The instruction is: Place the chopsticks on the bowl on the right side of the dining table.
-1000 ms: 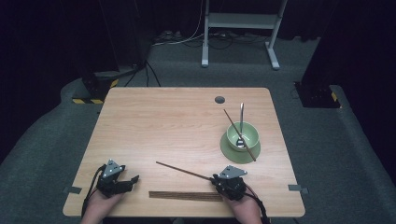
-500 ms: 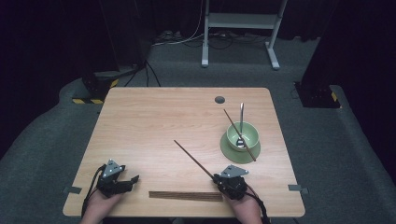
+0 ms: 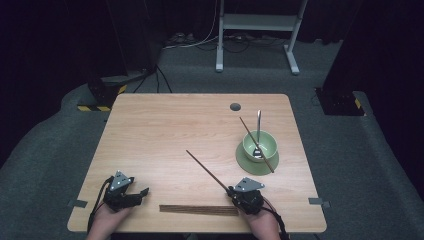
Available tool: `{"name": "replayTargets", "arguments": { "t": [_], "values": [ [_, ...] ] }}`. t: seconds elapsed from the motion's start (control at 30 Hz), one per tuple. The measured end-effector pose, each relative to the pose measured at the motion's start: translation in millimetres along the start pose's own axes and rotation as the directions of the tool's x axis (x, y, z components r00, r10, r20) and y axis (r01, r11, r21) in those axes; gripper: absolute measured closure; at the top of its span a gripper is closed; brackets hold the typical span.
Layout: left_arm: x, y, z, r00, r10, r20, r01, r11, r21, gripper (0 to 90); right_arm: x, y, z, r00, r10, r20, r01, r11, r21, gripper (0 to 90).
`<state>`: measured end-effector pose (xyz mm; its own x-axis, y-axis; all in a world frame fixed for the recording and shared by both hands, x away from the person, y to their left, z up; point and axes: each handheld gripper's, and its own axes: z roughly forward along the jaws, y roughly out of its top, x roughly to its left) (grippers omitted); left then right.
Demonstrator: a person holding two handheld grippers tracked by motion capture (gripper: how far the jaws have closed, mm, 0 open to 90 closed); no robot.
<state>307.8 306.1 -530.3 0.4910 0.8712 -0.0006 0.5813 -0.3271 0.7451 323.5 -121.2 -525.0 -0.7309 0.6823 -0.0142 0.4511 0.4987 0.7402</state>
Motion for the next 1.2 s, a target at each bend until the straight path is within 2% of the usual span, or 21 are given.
{"name": "replayTargets", "arguments": {
  "t": [0.27, 0.37, 0.67, 0.87, 0.93, 1.2],
  "values": [
    [0.2, 0.0, 0.0, 1.0000, 0.000, 0.002, 0.000, 1.0000, 0.000, 25.0, -2.7, 0.7, -0.1, 0.9996, 0.025, -0.016, -0.025, 1.000, 0.005, 83.5],
    [0.3, 0.1, 0.1, 1.0000, -0.001, 0.005, 0.001, 1.0000, 0.000, 25.0, -1.4, 1.7, -0.3, 0.9999, 0.012, -0.010, -0.012, 1.000, 0.012, 83.7],
    [0.2, 0.1, 0.1, 1.0000, 0.000, 0.003, 0.000, 1.0000, 0.000, 24.9, -5.7, 6.9, -16.9, 0.9995, 0.027, 0.017, -0.026, 0.997, -0.067, 84.1],
    [0.0, 0.1, 0.1, 1.0000, 0.000, 0.002, 0.000, 1.0000, 0.000, 25.0, -9.4, 6.7, -22.2, 0.9987, 0.040, 0.031, -0.037, 0.995, -0.090, 84.1],
    [0.3, 0.2, 0.2, 1.0000, -0.001, 0.005, 0.001, 1.0000, -0.001, 24.9, -10.7, 7.3, -26.1, 0.9981, 0.050, 0.037, -0.046, 0.993, -0.113, 84.1],
    [0.3, 0.1, 0.2, 1.0000, -0.001, 0.005, 0.001, 1.0000, -0.001, 25.0, -11.3, 9.7, -34.6, 0.9972, 0.049, 0.058, -0.039, 0.988, -0.151, 84.1]
  ]
}}
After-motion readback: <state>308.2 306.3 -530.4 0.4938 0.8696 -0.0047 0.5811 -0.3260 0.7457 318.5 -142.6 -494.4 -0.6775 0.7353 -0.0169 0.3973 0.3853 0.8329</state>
